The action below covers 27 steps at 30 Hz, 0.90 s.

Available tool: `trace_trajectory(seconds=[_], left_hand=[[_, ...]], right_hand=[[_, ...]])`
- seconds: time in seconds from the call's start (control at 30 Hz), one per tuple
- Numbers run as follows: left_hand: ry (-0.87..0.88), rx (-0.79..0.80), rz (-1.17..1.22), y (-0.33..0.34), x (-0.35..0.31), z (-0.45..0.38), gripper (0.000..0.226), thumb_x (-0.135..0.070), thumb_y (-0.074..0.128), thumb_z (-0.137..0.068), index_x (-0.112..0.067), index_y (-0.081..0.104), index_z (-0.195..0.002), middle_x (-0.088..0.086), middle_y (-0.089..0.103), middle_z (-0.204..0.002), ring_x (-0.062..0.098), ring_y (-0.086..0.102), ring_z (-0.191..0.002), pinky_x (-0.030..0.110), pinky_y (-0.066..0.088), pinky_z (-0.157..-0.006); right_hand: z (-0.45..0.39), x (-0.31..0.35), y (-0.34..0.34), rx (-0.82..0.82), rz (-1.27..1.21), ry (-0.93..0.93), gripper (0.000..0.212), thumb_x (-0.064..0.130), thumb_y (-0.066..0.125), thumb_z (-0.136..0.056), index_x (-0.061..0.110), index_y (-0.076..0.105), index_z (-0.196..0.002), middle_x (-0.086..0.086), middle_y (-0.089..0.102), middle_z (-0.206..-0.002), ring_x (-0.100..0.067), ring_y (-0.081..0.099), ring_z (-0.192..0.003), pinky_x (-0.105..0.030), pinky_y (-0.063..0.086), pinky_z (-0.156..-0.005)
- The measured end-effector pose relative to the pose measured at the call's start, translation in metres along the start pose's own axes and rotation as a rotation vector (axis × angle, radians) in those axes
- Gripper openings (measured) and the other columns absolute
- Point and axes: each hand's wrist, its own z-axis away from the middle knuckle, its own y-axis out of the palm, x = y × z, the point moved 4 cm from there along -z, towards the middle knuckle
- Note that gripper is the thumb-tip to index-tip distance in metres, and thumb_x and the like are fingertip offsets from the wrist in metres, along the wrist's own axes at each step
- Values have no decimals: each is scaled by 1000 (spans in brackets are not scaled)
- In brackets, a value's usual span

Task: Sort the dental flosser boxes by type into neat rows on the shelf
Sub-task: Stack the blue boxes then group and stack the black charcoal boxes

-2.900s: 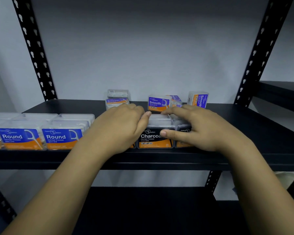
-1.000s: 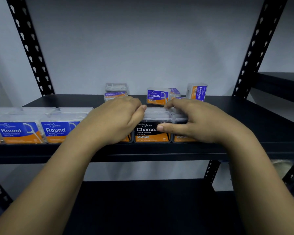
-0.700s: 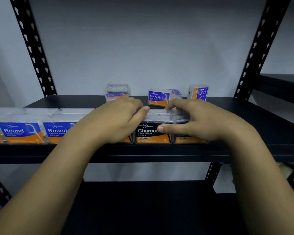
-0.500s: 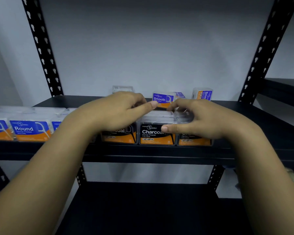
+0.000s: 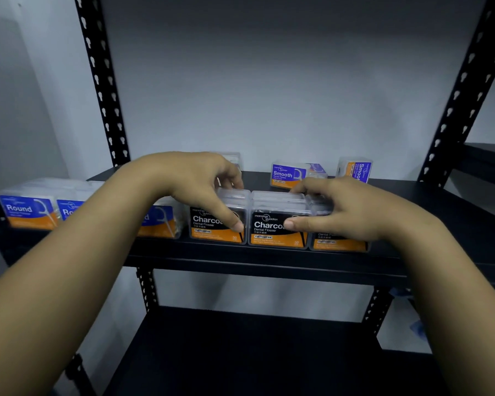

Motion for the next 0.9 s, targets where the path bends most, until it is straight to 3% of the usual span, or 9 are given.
trace_trajectory(seconds=[0.43,0.73,0.9], left_hand=[[9,-17,7,3,4,-3,60,-66,85,-58,-35,66,-106,-18,66,-101,4,63,-92,28,52,-82],[68,22,47,2,2,-7,64,-59,88,-60,-37,65,-115,-19,66,-111,6,63,-101,31,53,-92],[87,23,83,3,4,-8,62,-59,90,-58,-38,67,-112,-19,70,-106,6,66,-98,36,54,-94]], right_hand=[[-2,-4,2,0,13,7,82,93,54,-61,48,56,-130,19,65,-118,-7,63,-107,-36,53,-100],[-4,-6,2,7,3,3,80,95,54,-60,51,56,-126,20,66,-113,-3,63,-104,-38,55,-97],[-3,-5,2,1,6,2,78,94,54,-61,50,56,-125,19,65,-115,-5,63,-105,-39,55,-97]])
